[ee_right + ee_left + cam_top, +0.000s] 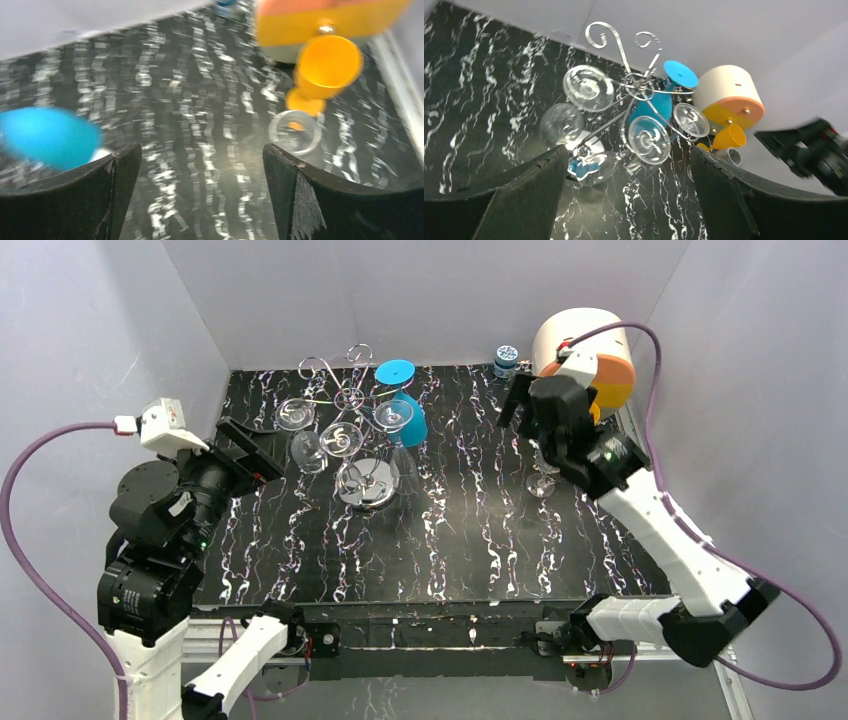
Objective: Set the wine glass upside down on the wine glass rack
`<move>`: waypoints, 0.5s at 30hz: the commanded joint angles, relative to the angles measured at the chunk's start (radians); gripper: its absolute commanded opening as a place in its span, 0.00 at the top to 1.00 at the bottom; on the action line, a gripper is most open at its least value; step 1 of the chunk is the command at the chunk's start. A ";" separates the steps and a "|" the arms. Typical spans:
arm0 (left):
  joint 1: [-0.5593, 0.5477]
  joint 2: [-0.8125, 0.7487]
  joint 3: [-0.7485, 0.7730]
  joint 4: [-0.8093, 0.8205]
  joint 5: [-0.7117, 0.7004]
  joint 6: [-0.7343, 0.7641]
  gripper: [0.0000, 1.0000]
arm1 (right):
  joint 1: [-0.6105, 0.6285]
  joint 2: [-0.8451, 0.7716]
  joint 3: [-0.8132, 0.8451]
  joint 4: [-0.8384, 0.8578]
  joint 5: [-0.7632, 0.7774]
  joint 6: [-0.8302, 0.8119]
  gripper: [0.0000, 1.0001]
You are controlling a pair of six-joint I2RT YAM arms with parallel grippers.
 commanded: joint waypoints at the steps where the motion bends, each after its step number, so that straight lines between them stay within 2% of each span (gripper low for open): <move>1: 0.000 0.059 0.107 0.010 0.198 0.209 0.12 | -0.227 0.032 -0.009 -0.090 -0.143 -0.099 0.02; 8: 0.000 0.103 0.132 0.130 0.390 0.179 0.12 | -0.386 0.052 -0.069 -0.187 -0.219 -0.021 0.08; 15: -0.001 0.173 0.171 0.150 0.452 0.145 0.12 | -0.488 0.055 -0.156 -0.161 -0.294 -0.005 0.25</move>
